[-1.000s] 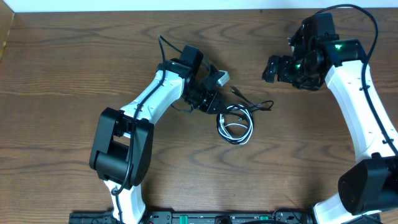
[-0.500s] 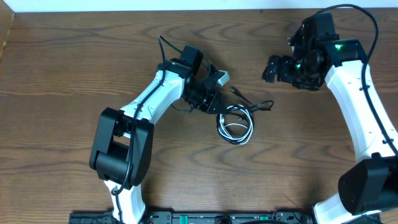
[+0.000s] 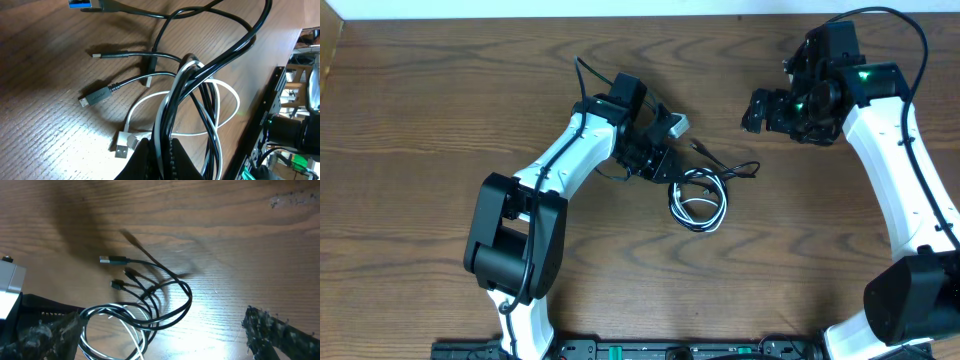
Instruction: Untangle cables
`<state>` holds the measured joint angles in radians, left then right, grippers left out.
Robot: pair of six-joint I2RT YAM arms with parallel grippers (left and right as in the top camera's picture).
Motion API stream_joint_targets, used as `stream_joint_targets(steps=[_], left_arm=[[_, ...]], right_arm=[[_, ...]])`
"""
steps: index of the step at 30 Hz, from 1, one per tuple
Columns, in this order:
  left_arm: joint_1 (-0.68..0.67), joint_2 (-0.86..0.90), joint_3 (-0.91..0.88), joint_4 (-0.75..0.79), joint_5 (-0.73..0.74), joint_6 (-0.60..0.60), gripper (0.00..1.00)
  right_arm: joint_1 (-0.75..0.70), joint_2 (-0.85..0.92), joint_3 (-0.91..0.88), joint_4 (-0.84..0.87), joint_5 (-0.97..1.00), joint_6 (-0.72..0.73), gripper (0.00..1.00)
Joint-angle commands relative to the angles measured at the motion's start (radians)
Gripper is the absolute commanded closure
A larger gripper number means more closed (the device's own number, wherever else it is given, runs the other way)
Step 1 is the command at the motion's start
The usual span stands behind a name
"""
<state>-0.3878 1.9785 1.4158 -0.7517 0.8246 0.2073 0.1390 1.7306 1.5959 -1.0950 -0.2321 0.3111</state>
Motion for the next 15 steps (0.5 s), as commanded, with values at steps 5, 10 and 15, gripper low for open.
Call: stream_joint_targets(steps=[5, 10, 15], left_arm=[[0.002, 0.008, 0.007, -0.003, -0.007, 0.009, 0.92], [0.002, 0.008, 0.007, -0.003, -0.02, 0.008, 0.93], [0.002, 0.008, 0.008, 0.002, -0.089, -0.014, 0.92]], right_arm=[[0.0, 0.007, 0.005, 0.002, -0.006, 0.006, 0.01], [0.0, 0.007, 0.005, 0.002, -0.006, 0.006, 0.01], [0.0, 0.007, 0.005, 0.002, -0.006, 0.006, 0.01]])
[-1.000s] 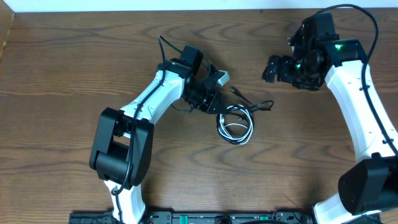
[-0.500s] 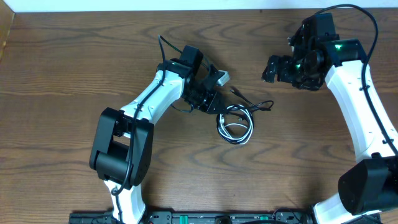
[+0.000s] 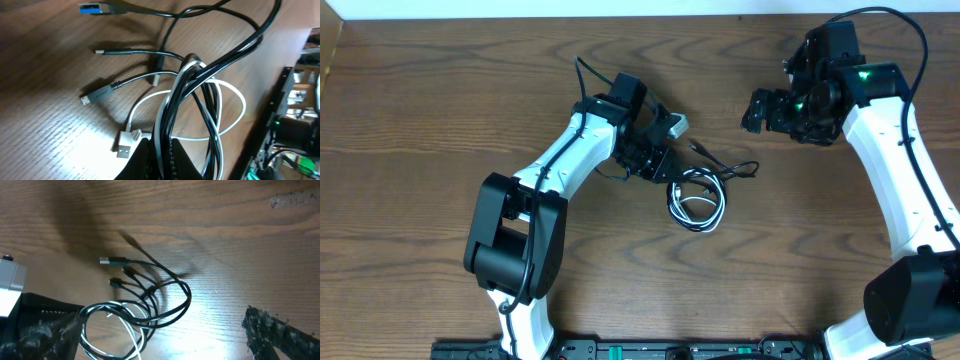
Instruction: Untangle cables
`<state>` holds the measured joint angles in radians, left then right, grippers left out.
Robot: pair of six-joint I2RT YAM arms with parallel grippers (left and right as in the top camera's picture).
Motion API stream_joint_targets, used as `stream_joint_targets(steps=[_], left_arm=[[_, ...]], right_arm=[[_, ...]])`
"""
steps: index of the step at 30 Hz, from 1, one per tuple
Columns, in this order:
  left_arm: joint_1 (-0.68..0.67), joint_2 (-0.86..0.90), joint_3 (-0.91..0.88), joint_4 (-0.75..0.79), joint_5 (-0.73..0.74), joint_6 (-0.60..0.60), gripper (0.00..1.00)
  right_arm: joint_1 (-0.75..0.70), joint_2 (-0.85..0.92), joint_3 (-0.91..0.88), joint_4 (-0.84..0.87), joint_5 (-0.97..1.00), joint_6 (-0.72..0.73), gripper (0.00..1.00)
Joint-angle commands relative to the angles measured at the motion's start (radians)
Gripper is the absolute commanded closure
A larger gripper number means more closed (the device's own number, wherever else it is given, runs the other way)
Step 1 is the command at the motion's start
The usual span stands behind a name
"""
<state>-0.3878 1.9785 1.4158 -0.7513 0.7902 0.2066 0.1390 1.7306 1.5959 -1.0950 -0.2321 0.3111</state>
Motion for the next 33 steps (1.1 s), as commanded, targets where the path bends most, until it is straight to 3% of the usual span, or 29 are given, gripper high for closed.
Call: stream_joint_targets(steps=[1, 4, 12, 17, 22, 26, 30, 33], left_arm=[[0.002, 0.007, 0.01, 0.0, -0.08, -0.037, 0.92], [0.002, -0.004, 0.033, -0.032, -0.176, -0.117, 0.93], [0.002, -0.114, 0.05, -0.112, -0.182, -0.153, 0.93], [0.002, -0.236, 0.05, -0.115, -0.182, -0.153, 0.93], [0.002, -0.323, 0.05, -0.096, -0.182, -0.152, 0.93], [0.003, -0.352, 0.05, -0.045, -0.244, -0.192, 0.93], [0.003, -0.351, 0.05, 0.013, -0.286, -0.247, 0.93], [0.003, -0.354, 0.05, 0.049, -0.286, -0.262, 0.92]], right_arm=[[0.0, 0.007, 0.005, 0.002, -0.006, 0.006, 0.01], [0.0, 0.007, 0.005, 0.002, -0.006, 0.006, 0.01], [0.0, 0.007, 0.005, 0.002, -0.006, 0.006, 0.01], [0.0, 0.007, 0.005, 0.163, -0.041, 0.037, 0.01], [-0.001, 0.007, 0.005, 0.196, -0.14, 0.03, 0.01], [-0.001, 0.007, 0.005, 0.222, -0.346, -0.04, 0.2], [0.002, 0.007, 0.005, 0.258, -0.522, -0.039, 0.3], [0.012, 0.007, 0.005, 0.245, -0.527, -0.055, 0.36]])
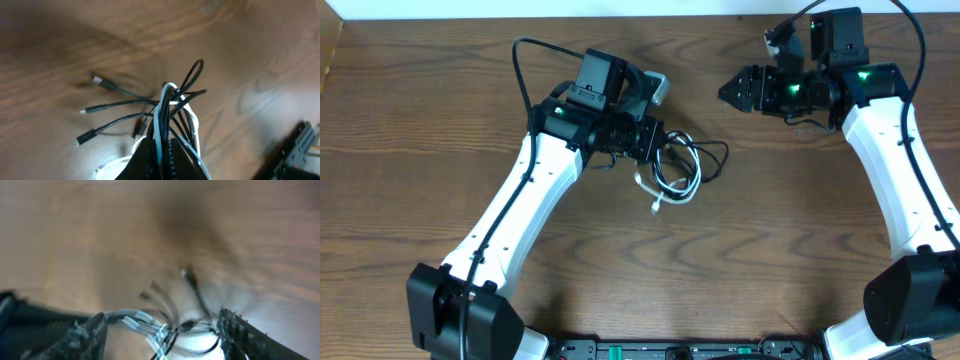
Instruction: Untangle cables
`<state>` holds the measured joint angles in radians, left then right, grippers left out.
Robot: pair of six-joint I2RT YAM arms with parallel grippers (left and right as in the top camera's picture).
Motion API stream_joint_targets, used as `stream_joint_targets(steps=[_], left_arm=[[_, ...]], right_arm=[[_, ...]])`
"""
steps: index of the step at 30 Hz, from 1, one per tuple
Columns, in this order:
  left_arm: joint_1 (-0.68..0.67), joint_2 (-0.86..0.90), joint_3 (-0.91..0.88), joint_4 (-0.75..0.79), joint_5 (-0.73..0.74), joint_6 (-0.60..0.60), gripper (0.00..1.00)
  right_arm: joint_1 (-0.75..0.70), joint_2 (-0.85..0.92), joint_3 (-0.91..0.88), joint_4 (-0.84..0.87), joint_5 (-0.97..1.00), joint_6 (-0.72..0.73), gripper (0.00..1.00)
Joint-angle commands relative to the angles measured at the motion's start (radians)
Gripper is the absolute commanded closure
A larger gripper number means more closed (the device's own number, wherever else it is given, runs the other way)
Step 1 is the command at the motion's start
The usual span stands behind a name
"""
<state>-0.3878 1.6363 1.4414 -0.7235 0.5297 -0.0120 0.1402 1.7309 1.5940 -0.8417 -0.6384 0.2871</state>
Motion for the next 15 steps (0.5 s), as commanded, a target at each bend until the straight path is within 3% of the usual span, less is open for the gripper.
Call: stream_joint_targets(steps=[1, 10, 15], left_arm=[[0.005, -0.011, 0.024, 0.031, -0.025, -0.048, 0.93], [0.005, -0.014, 0.024, 0.045, -0.014, -0.133, 0.93], [0.005, -0.029, 0.024, 0.062, -0.014, -0.171, 0.92]], right_arm=[[0.016, 0.007, 0.006, -0.019, -0.121, -0.049, 0.38], [0.08, 0.031, -0.032, -0.103, -0.089, -0.274, 0.42], [0.124, 0.043, -0.1, -0.064, -0.084, -0.249, 0.44]])
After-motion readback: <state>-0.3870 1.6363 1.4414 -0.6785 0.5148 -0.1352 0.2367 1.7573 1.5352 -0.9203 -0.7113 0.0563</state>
